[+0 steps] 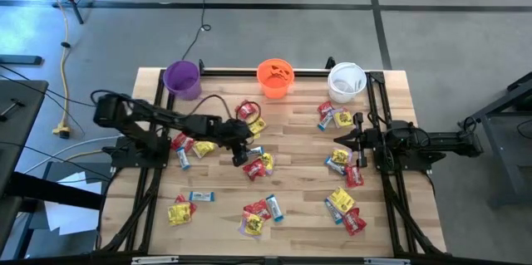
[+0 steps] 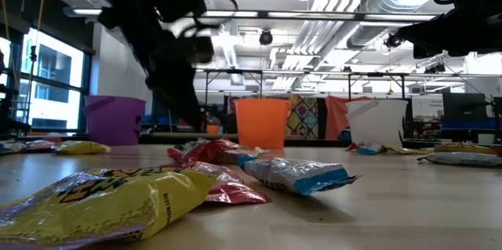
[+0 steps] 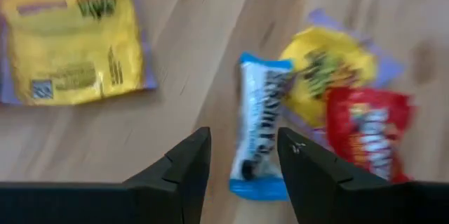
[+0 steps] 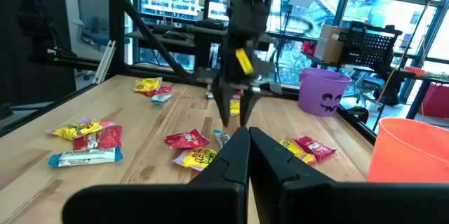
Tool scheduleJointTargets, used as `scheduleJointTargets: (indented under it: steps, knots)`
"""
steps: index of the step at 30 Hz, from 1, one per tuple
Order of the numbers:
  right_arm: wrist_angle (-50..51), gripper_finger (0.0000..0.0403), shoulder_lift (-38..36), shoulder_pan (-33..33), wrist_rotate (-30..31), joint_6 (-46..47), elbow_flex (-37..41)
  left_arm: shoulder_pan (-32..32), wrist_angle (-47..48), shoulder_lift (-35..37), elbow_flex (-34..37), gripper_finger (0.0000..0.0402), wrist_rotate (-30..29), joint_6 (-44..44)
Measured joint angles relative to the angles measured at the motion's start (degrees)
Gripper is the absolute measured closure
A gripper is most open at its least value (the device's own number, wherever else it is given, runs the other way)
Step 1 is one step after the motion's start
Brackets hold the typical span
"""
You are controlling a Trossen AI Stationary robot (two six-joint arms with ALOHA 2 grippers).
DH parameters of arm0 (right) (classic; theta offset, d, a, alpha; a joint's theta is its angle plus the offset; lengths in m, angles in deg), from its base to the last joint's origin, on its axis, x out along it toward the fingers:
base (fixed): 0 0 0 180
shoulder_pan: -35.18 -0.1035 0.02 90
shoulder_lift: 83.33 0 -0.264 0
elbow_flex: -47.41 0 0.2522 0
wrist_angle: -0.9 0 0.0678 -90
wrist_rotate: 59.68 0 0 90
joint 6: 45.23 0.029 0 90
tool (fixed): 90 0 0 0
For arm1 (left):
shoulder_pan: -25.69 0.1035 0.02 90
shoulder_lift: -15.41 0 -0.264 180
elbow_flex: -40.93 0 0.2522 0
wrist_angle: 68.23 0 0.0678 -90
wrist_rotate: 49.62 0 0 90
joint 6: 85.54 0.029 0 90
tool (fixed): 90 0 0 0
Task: Organize candy in baskets
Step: Put the white chocolate into the orange bucket
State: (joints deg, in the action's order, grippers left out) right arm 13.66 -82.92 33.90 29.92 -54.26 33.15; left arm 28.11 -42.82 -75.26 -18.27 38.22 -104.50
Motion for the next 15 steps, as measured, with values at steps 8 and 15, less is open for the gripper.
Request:
scheduleJointTargets:
  steps: [8,15]
  knots:
    - [0.0,0.0402,0.01,0.02,0.0,-0.01,0.01,-0.18,0.5,-4.59,-3.47,0.0221,4.1,-1.85]
    - [0.0,0.0402,0.01,0.01,0.0,-0.01,0.0,-2.1,5.11,-8.37,-4.64,0.0211,-0.38,0.1]
